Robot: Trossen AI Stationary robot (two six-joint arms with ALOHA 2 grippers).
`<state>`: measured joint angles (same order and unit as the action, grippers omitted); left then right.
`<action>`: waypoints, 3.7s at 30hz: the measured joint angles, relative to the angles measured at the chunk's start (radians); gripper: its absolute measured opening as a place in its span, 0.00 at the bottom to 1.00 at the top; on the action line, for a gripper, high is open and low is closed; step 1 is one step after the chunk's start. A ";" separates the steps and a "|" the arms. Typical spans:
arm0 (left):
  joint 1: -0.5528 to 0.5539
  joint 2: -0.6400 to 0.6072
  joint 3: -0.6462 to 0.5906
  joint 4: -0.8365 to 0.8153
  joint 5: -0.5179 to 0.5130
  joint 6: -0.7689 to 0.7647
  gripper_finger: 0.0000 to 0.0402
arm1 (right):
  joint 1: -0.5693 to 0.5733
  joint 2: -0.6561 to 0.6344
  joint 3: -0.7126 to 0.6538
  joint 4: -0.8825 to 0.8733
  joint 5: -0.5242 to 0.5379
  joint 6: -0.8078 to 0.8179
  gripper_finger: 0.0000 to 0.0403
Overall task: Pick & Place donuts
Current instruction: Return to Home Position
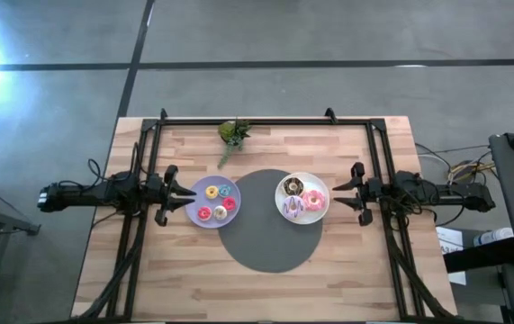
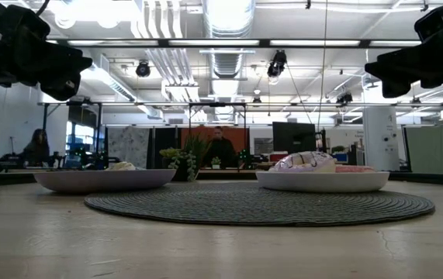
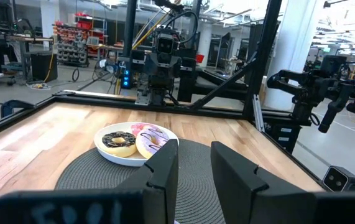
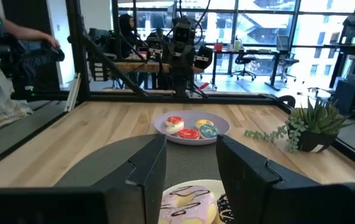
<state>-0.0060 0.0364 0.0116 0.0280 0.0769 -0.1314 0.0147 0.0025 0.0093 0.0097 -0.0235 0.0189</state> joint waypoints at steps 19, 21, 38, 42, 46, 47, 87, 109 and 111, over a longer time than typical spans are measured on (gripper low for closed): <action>0.000 -0.036 -0.002 -0.022 -0.100 0.136 0.18 | 0.000 0.007 0.000 0.000 -0.002 0.000 0.33; 0.002 -0.036 -0.003 -0.022 -0.112 0.160 0.18 | 0.000 0.008 0.000 0.000 -0.001 0.000 0.33; 0.020 -0.029 -0.005 -0.002 -0.122 0.087 0.18 | 0.000 0.008 0.000 0.000 -0.001 0.000 0.32; 0.020 -0.024 -0.005 -0.001 -0.122 0.086 0.18 | 0.000 0.008 0.000 0.000 -0.001 0.000 0.33; 0.020 -0.023 -0.005 0.001 -0.122 0.086 0.18 | 0.000 0.008 0.000 0.000 -0.001 0.000 0.33; 0.020 -0.023 -0.005 0.001 -0.122 0.086 0.18 | 0.000 0.008 0.000 0.000 -0.001 0.000 0.33; 0.020 -0.023 -0.005 0.000 -0.119 0.086 0.18 | 0.000 0.007 0.000 0.000 0.000 0.000 0.33; 0.019 -0.023 -0.005 0.000 -0.119 0.086 0.18 | 0.000 0.007 0.000 0.000 -0.001 0.000 0.33; 0.019 -0.023 -0.005 0.000 -0.119 0.086 0.18 | 0.000 0.007 0.000 0.000 -0.001 0.000 0.33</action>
<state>0.0134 0.0139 0.0063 0.0282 -0.0423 -0.0454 0.0147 0.0097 0.0095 0.0101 -0.0240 0.0185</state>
